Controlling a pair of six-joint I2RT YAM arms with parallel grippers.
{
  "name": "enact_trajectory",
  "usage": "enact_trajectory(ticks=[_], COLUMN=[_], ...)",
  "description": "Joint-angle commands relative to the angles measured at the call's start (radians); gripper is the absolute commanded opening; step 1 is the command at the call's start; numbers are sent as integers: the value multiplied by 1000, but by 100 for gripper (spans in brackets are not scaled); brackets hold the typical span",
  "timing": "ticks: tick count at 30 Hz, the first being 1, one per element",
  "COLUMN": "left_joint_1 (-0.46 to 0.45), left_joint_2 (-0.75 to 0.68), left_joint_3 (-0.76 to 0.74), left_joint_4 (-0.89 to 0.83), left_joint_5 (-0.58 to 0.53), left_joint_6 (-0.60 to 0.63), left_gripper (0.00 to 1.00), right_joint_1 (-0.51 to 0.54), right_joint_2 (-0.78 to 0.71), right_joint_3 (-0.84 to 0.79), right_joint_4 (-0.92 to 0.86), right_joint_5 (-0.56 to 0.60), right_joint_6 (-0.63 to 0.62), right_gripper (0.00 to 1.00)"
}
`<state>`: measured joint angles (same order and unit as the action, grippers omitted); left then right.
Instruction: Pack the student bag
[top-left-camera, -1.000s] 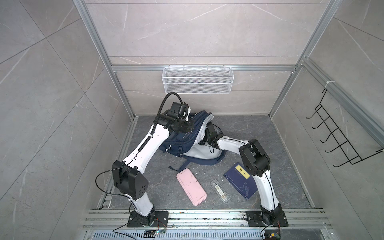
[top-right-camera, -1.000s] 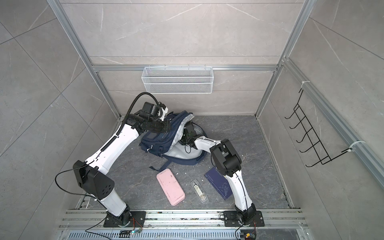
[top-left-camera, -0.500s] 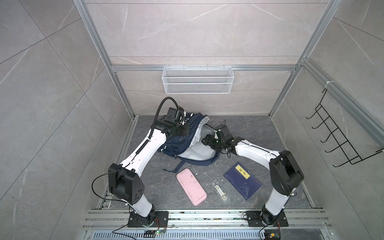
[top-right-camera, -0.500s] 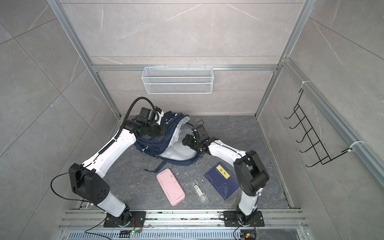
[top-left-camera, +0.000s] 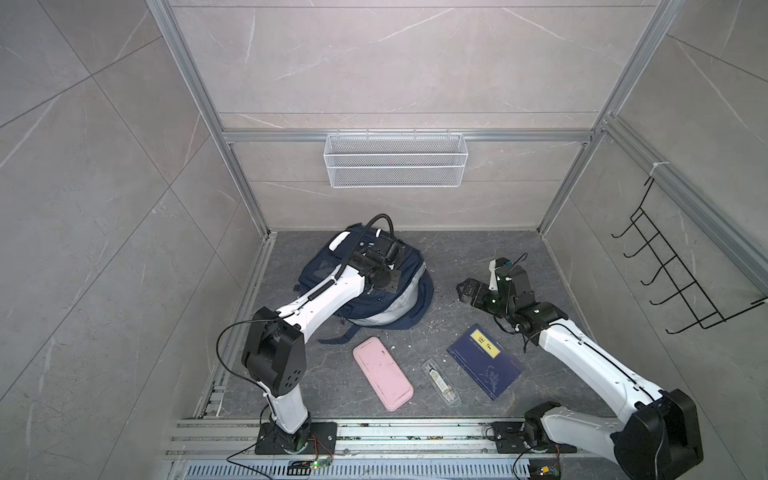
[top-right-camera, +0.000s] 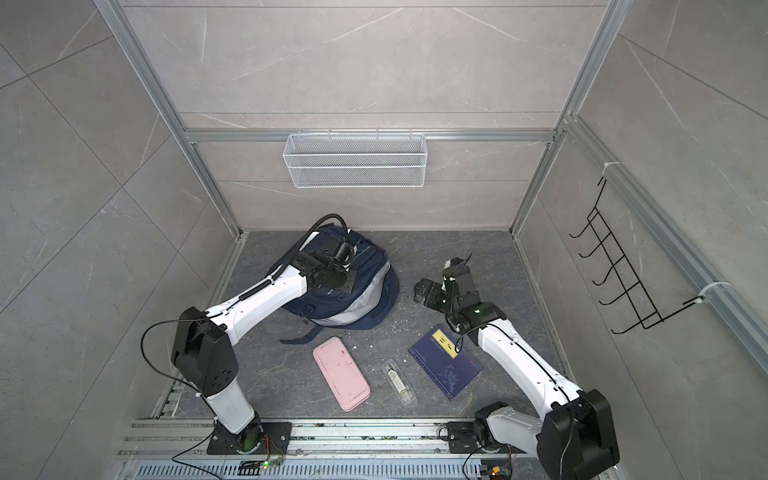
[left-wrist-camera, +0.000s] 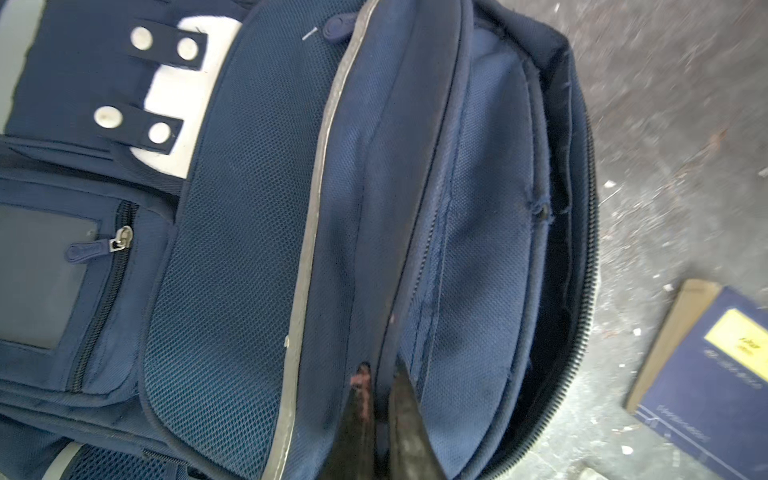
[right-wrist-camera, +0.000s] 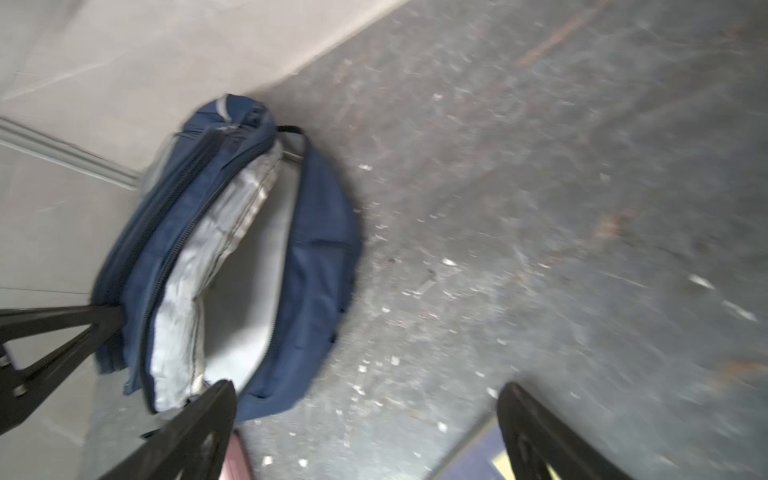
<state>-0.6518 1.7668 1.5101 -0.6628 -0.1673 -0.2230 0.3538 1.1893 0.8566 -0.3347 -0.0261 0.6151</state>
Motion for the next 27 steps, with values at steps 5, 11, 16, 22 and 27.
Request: enact_trajectory(ticks=[5, 11, 16, 22, 27], left_joint_1=[-29, -43, -112, -211, -282], left_joint_2=[-24, -86, -135, -154, -135], left_joint_3=[-53, -104, -84, -87, -219], left_joint_4=[22, 0, -32, 43, 236], left_joint_5=[-107, -134, -162, 58, 265], left_joint_6=[1, -26, -59, -141, -284], left_gripper=[8, 40, 52, 52, 52], right_joint_1=[8, 7, 7, -4, -19], right_joint_2=[44, 27, 27, 78, 114], right_joint_3=[-40, -93, -114, -129, -142], right_joint_4=[-167, -194, -229, -259, -269], right_joint_5=[81, 145, 204, 256, 215], right_joint_6=[-61, -48, -19, 23, 34], right_gripper=[97, 97, 98, 95, 92])
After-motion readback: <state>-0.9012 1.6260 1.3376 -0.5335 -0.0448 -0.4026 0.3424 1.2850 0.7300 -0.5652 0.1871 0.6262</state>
